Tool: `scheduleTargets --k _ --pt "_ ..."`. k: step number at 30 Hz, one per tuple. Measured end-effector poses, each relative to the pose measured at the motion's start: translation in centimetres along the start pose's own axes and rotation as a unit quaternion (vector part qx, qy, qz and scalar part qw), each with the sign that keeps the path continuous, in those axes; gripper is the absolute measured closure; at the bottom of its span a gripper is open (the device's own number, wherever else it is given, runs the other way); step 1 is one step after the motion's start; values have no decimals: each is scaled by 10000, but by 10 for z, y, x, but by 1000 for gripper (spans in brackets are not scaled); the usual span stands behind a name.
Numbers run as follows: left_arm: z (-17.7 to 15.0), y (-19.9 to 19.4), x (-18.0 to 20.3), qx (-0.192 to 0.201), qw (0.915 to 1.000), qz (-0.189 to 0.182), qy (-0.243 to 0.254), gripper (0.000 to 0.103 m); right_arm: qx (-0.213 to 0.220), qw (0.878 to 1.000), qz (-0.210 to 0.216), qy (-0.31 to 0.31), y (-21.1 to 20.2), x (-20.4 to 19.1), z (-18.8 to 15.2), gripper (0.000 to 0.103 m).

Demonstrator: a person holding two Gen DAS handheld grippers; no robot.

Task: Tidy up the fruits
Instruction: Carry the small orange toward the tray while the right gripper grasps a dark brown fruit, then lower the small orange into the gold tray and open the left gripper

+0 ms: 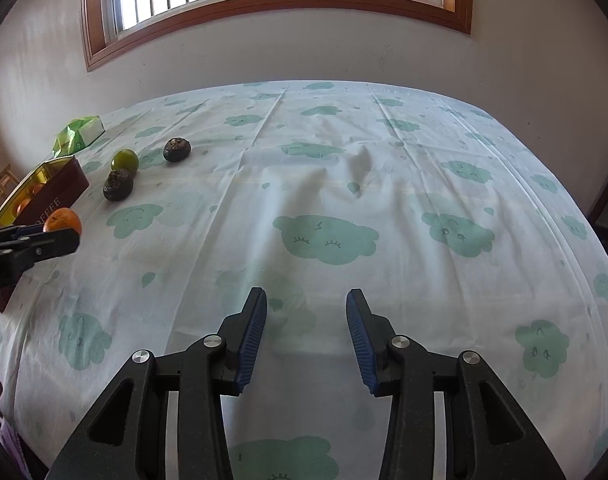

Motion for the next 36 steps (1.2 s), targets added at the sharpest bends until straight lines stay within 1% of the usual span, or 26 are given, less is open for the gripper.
scheduleTargets --k 3,5,6,7,8,10,12,16,19,20,21,22,24,25,27,28,31,35,36 --pt "-2 -29 -6 109 9999 60 -71 71 83 9969 765 -166 -10 -41 21 59" --pt "-2 -45 -10 161 9997 141 -124 71 86 9906 1322 -347 -15 -81 38 56" --pt "-2 -53 -12 193 9995 176 -157 71 179 9880 1458 -480 -15 -100 46 52" --pt "-3 -60 -15 219 9994 191 -195 71 278 9863 1483 -667 -12 -118 54 48" --pt "-3 -67 -17 244 9993 194 -229 71 327 9848 1462 -876 -8 -135 59 46" --pt "-2 -82 -21 326 9989 215 -271 71 302 9818 1479 -1150 4 -164 67 46" --pt "0 -96 -26 418 9984 257 -293 71 249 9809 1443 -1283 16 -185 74 46" --pt "3 -116 -33 550 9974 377 -282 70 166 9818 1341 -1337 36 -210 87 46" --pt "6 -124 -36 619 9969 397 -269 70 -43 9830 1232 -1364 53 -222 90 46" --pt "6 -127 -37 652 9967 398 -264 70 -16 9832 1199 -1373 56 -224 93 46" --pt "6 -129 -38 689 9964 408 -264 70 -7 9823 1232 -1408 56 -226 93 52" --pt "5 -132 -40 725 9961 423 -281 70 -13 9816 1241 -1454 54 -228 93 63" --pt "4 -135 -46 762 9954 452 -354 70 -128 9796 1371 -1466 47 -227 86 63" --pt "2 -138 -49 774 9952 446 -409 70 -104 9793 1401 -1455 40 -223 81 63" --pt "-3 -146 -57 828 9940 478 -538 70 11 9822 1270 -1381 26 -207 69 63" --pt "-6 -150 -62 847 9933 515 -589 70 56 9844 1181 -1306 20 -196 63 63" --pt "-18 -160 -77 835 9917 672 -713 70 123 9924 724 -991 8 -152 48 63" --pt "-34 -169 -97 779 9894 939 -785 70 -58 9981 190 -579 16 -97 31 63" --pt "-37 -169 -103 767 9888 988 -810 70 -199 9986 173 -455 19 -88 26 63"
Point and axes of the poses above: each gripper's, at about its wrist camera, not at the fingertips, and y roughly the way its jaws point, x to its right, z to its top, the point moved 10 cm from there along y, roughly the way its jaws point, and after that the axes turned 15 degrees about -z, right-handed, at the moved point
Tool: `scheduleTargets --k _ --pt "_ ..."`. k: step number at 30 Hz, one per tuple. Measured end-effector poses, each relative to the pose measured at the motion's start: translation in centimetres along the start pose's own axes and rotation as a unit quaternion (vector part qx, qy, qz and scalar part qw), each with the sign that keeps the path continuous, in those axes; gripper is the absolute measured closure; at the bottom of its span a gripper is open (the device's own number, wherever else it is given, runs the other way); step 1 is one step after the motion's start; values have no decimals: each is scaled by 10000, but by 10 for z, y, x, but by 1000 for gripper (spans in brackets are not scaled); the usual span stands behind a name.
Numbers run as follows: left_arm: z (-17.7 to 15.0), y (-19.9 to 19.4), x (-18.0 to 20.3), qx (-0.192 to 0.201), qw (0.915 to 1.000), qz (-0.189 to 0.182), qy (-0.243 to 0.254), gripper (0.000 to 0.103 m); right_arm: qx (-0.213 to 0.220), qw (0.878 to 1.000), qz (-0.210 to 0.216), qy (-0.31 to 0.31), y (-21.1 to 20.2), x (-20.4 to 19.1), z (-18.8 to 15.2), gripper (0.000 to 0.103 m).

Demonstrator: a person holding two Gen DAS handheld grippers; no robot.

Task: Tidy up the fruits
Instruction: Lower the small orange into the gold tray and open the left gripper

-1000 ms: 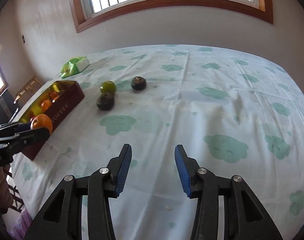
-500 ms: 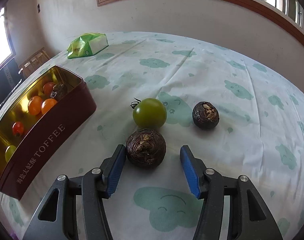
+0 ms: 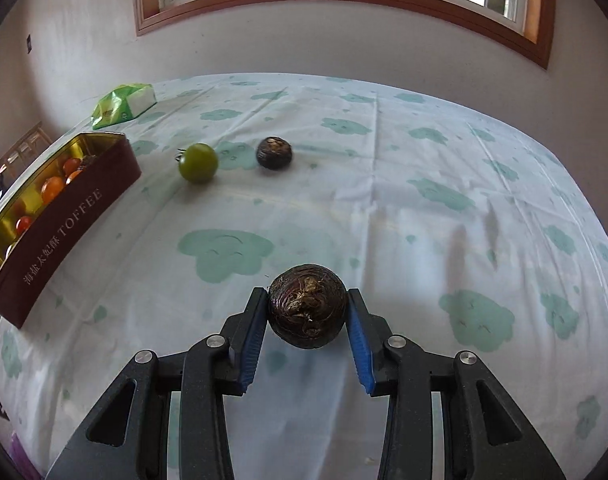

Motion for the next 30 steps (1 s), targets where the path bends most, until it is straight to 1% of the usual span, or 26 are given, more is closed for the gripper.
scheduleTargets --k 2,3,6,15,24,30 --pt "-3 0 -10 -26 9999 89 -77 70 15 9995 28 310 -1 13 1 63" --pt "-5 1 -15 -39 9999 114 -122 70 -8 9993 24 360 -1 16 1 63" --pt "-5 3 -22 -31 9998 144 -162 70 -81 9993 -25 361 2 17 0 63" --pt "16 30 -21 -31 9996 226 139 70 -82 9994 -96 313 4 14 1 63" --pt "29 66 -39 -212 9989 396 137 70 -79 9994 -102 308 4 14 2 63" --pt "35 82 -51 -307 9982 510 117 70 -78 9994 -102 311 4 14 2 63"
Point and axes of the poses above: each gripper's, at about its wrist camera, not at the fingertips, and y roughly the way its jaws point, x to its right, z to its top, the point moved 10 cm from there along y, roughly the way its jaws point, and after that the axes turned 15 degrees about -z, right-handed, at the moved point
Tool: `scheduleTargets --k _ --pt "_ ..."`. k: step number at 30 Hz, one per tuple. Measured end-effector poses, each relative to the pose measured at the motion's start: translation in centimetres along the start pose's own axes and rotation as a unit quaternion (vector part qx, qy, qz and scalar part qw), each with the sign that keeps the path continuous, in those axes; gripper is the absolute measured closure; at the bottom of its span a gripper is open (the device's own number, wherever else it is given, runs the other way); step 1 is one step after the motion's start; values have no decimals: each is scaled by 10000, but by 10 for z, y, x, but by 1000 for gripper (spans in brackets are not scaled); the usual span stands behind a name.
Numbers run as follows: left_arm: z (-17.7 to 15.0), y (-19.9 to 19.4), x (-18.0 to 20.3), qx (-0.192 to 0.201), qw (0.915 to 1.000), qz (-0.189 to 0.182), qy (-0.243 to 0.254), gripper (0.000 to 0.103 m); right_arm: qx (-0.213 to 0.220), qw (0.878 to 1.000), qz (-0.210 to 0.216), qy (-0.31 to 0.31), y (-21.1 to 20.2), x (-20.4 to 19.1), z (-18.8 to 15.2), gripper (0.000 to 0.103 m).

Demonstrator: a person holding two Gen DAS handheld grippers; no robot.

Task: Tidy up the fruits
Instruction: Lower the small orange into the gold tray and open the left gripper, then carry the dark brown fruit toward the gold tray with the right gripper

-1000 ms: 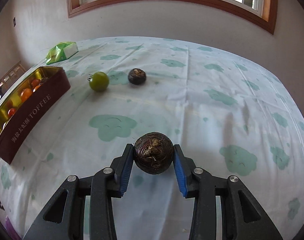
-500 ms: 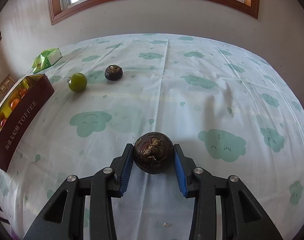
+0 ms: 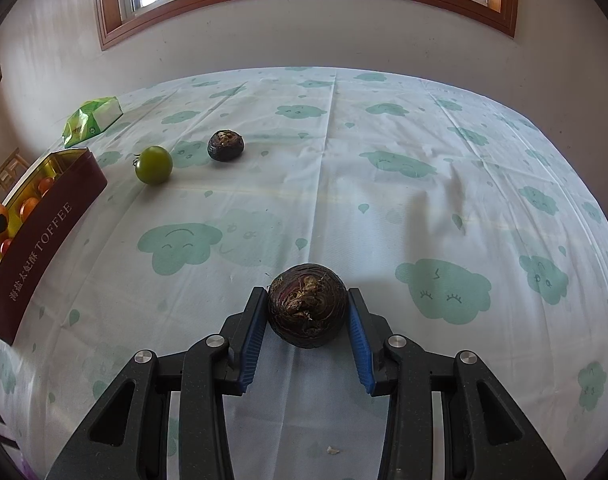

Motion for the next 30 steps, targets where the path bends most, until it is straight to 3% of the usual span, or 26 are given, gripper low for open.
scheduleTargets --k 8,17,18,23,30 --pt "2 13 -6 -62 9997 209 91 68 2 10000 3 -2 0 0 0 63" --pt "11 -12 -4 192 9995 230 85 67 4 10000 -52 -37 2 1 0 63" --pt "11 -18 -3 235 9994 239 106 66 5 10000 -71 -50 3 1 0 63" --pt "3 -54 2 549 9975 409 168 36 9 9999 -112 -77 3 1 0 63" --pt "-15 -91 3 744 9964 398 6 29 19 9998 -163 -102 1 -1 -1 63"
Point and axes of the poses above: each gripper's, at about its wrist camera, not at the fingertips, and y roughly the way its jaws point, x to its right, z to its top, the point moved 10 cm from there along y, roughly the way its jaws point, and after that the axes turned 15 degrees about -z, right-handed, at the moved point
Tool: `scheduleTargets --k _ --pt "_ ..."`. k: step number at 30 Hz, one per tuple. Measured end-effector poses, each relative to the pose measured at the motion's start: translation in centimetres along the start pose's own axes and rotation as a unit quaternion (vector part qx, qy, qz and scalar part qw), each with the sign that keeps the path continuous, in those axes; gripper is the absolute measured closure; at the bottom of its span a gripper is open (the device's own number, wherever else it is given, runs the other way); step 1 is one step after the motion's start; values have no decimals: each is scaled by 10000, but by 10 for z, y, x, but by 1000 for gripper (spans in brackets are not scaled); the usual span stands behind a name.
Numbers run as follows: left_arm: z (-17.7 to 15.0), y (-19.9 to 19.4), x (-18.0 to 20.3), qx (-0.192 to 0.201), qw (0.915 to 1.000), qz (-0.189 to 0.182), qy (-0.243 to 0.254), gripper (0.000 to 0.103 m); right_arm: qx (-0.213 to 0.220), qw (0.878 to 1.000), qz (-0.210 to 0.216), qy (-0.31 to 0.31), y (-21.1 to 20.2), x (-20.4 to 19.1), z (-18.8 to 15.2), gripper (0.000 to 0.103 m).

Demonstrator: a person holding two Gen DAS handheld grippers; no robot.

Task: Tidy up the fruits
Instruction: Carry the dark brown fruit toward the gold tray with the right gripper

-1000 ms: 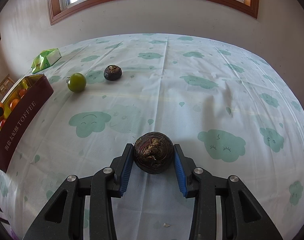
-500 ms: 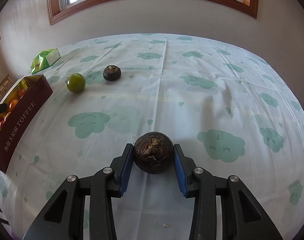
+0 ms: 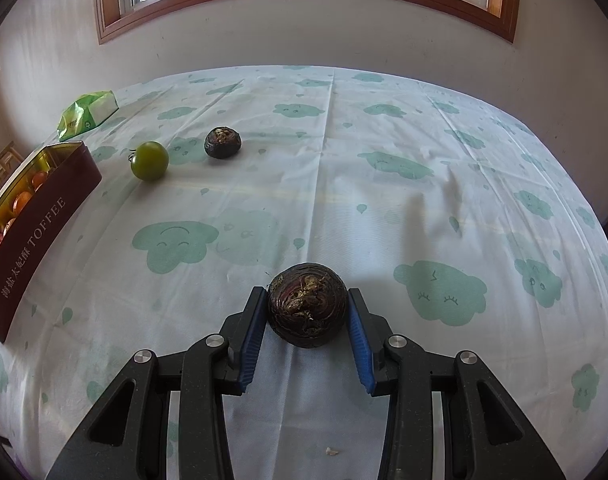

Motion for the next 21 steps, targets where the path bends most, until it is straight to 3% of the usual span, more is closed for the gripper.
scheduleTargets --k 13,21 --pt "-4 -45 -15 295 9975 641 -50 13 11 10000 -69 -37 0 0 -1 63" --pt "-1 -64 -18 478 9941 961 134 10 14 10000 -77 -41 -1 0 -1 63"
Point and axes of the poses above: each gripper's, at about its wrist camera, not at the fingertips, and y roughly the way its jaws point, x to its right, z to its top, the point moved 10 cm from there along y, roughly the way its jaws point, and after that the axes turned 15 degrees about -z, right-handed, at the moved point
